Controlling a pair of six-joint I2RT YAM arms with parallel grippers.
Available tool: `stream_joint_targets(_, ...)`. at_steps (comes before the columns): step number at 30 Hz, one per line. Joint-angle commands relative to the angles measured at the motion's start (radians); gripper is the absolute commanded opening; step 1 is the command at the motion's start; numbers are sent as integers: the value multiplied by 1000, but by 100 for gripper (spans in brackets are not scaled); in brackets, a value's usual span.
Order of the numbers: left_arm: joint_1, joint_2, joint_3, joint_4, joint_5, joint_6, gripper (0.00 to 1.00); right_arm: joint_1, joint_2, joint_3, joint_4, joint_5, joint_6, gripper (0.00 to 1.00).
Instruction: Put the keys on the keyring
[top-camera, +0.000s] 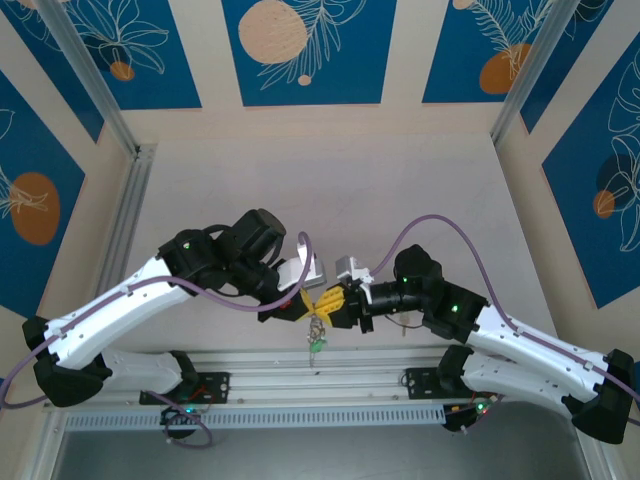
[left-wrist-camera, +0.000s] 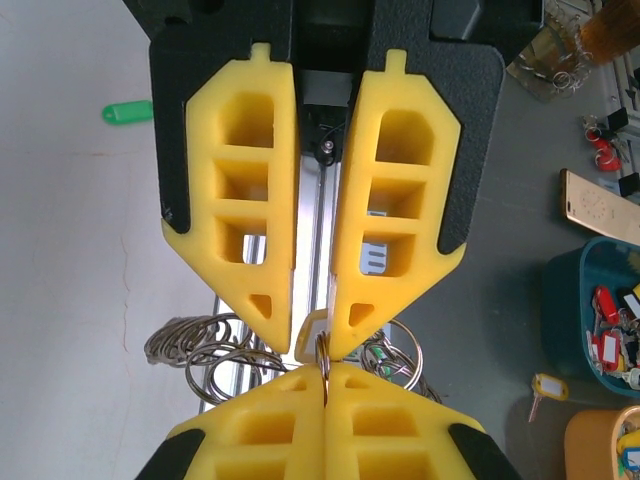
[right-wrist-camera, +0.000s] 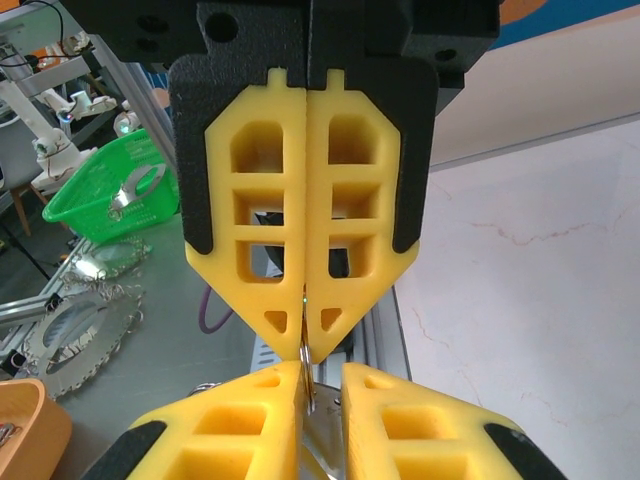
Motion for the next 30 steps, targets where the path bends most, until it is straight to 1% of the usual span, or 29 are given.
stream_joint_targets(1,-14,-33,9,18,52,9,0,-10,7,19,-7,-13,1,18)
stream_joint_targets(5,-14,-34,-1,34,49,8,0,-8,9,17,-1,-33,4,16)
stream_joint_targets(7,-14,-33,-4,41,49,7,0,-9,8,17,-2,-39,4,13)
stream_joint_targets(13,-14,-37,-11,55,50,4,0,-12,6,21,-12,-46,3,0)
stream_joint_targets(20,-14,-63,-30,69,33,-17,0,-34,-49,-20,36,-37,31,0)
stream_joint_targets(21,-12,-74,-36,73,39,-25,6,-38,-61,-27,45,-38,35,0)
stream_joint_targets(23,-11,-106,-56,99,55,-48,26,-50,-87,-40,58,-41,47,0)
stream_joint_targets(24,-9,-121,-67,112,55,-56,31,-54,-97,-46,64,-42,51,0)
stream_joint_targets(26,-8,-147,-91,132,41,-72,36,-59,-113,-59,86,-52,60,0)
stream_joint_targets(30,-8,-179,-138,179,34,-102,36,-65,-127,-99,195,-68,103,0)
